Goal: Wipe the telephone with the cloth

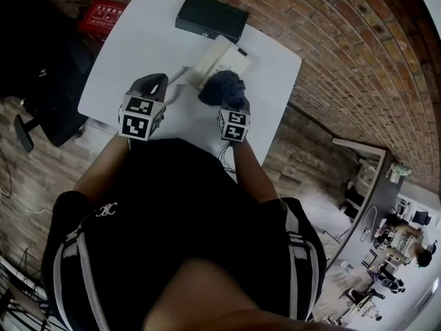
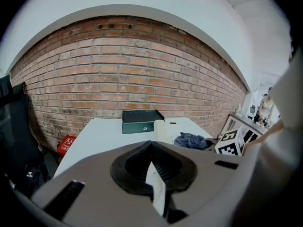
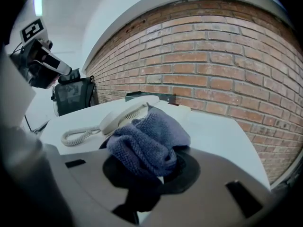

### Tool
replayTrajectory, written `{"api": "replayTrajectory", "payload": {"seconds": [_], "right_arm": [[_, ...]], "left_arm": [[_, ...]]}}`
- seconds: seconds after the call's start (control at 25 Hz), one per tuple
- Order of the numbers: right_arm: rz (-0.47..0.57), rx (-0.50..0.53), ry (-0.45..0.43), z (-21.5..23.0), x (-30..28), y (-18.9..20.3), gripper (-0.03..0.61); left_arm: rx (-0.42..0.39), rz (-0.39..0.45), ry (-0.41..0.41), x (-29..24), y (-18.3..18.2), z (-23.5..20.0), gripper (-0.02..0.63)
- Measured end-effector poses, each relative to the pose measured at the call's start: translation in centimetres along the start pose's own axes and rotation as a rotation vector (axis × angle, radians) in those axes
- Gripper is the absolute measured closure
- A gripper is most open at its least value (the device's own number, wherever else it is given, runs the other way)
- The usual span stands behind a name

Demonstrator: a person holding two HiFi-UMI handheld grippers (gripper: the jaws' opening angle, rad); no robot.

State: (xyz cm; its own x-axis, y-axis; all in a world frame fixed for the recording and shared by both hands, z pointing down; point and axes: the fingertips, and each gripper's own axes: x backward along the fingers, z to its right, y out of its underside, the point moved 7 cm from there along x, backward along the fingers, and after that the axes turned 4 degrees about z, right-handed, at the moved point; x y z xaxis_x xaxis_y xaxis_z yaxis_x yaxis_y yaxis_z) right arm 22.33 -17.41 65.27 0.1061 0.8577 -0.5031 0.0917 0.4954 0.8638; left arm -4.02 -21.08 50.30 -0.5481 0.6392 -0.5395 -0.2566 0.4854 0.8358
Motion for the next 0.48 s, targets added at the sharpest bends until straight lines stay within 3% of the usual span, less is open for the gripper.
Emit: {"api": "replayTrajectory", "payload": {"seconds": [0.48], "right_arm": [[-0.051,0.044,-0.027,-1.2,0.7,0.5,0.514]], "left_arm": [[0.004,-0.001,-0.002,0.1,0.1,-0.1,0.620]]}}
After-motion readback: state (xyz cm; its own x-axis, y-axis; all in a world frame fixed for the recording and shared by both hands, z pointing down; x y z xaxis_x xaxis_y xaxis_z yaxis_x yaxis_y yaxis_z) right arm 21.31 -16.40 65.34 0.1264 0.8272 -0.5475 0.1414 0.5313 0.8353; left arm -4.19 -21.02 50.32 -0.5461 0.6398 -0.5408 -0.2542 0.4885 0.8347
